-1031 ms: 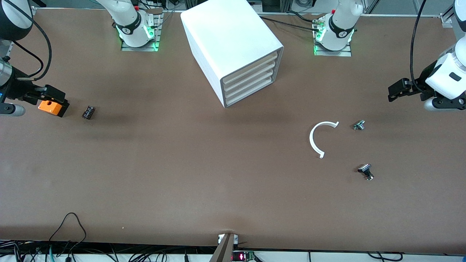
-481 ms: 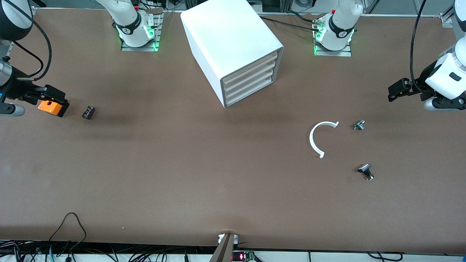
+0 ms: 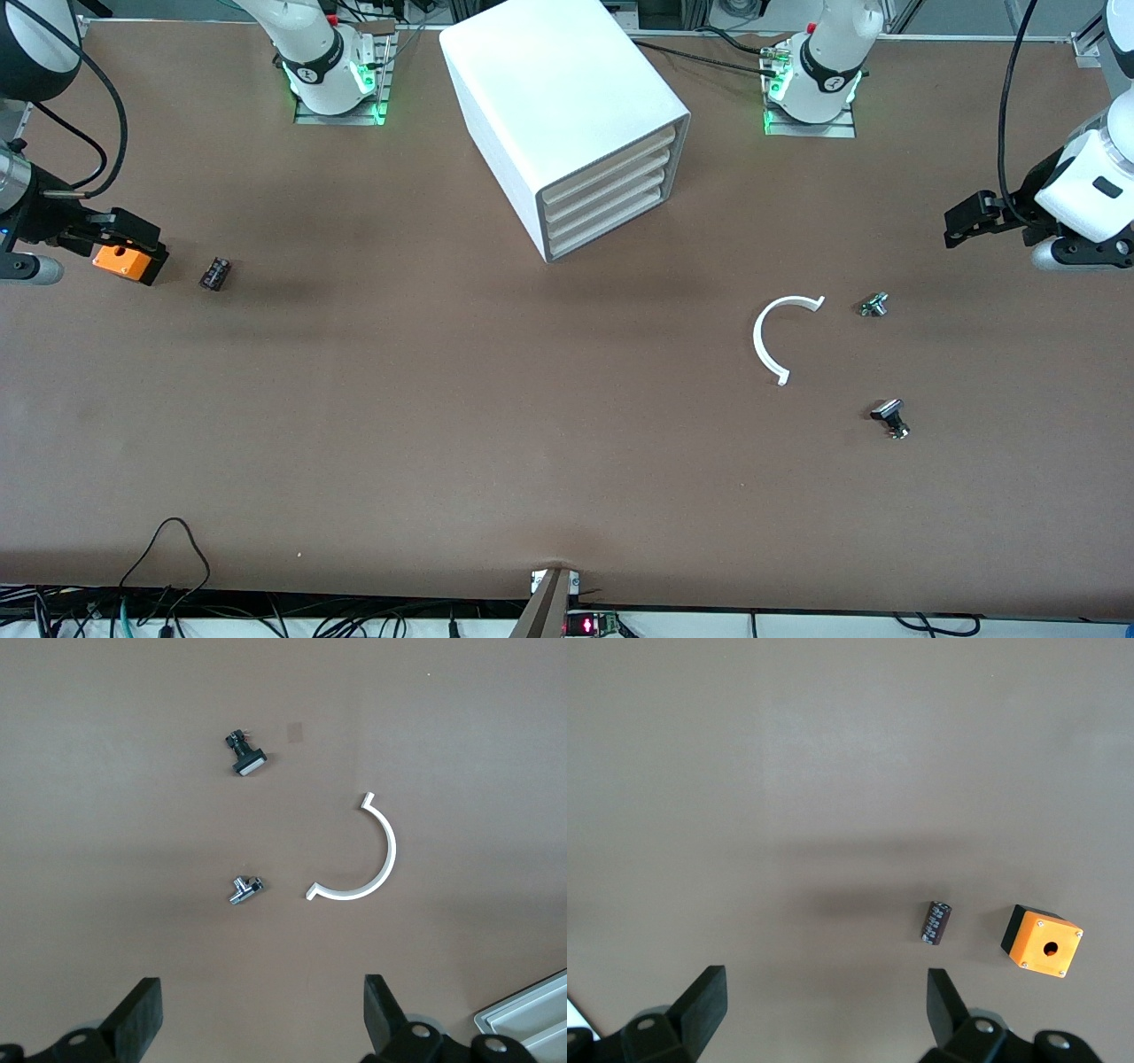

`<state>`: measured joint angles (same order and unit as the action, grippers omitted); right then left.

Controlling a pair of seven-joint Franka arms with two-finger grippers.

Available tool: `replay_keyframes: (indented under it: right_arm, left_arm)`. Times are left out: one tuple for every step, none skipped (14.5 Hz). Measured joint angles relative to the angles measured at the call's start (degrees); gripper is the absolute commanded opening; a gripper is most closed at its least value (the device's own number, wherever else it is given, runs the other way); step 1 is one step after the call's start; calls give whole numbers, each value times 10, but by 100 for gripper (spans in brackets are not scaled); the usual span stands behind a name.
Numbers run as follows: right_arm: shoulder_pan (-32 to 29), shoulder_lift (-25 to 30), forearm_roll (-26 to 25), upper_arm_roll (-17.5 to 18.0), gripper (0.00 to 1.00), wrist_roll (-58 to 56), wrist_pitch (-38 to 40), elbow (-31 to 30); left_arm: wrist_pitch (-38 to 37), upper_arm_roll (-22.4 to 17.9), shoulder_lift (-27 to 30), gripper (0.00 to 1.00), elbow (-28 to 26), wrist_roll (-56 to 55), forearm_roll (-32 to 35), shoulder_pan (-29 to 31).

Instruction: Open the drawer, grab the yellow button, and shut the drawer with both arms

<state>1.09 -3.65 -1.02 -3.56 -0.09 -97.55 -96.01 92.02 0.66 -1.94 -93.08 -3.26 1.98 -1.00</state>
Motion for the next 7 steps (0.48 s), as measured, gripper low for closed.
replay_keyframes:
  right_arm:
    - [0,0,0,0,100,0,0,0]
    - [0,0,0,0,100,0,0,0]
    - [0,-1,0,0,100,0,0,0]
    - [0,-1,0,0,100,0,0,0]
    - [0,-1,0,0,100,0,0,0]
    - [0,-1,0,0,100,0,0,0]
    - [0,-1,0,0,100,0,1,0]
  left_arm:
    - [0,0,0,100,0,0,0,0]
    - [0,0,0,100,0,0,0,0]
    - [0,1,0,100,0,0,0,0]
    - [0,1,-1,100,0,0,0,0]
    - [0,1,-2,100,0,0,0,-1]
    - [0,2,-3,100,0,0,0,-2]
    - [1,3,-3,100,0,0,0,-2]
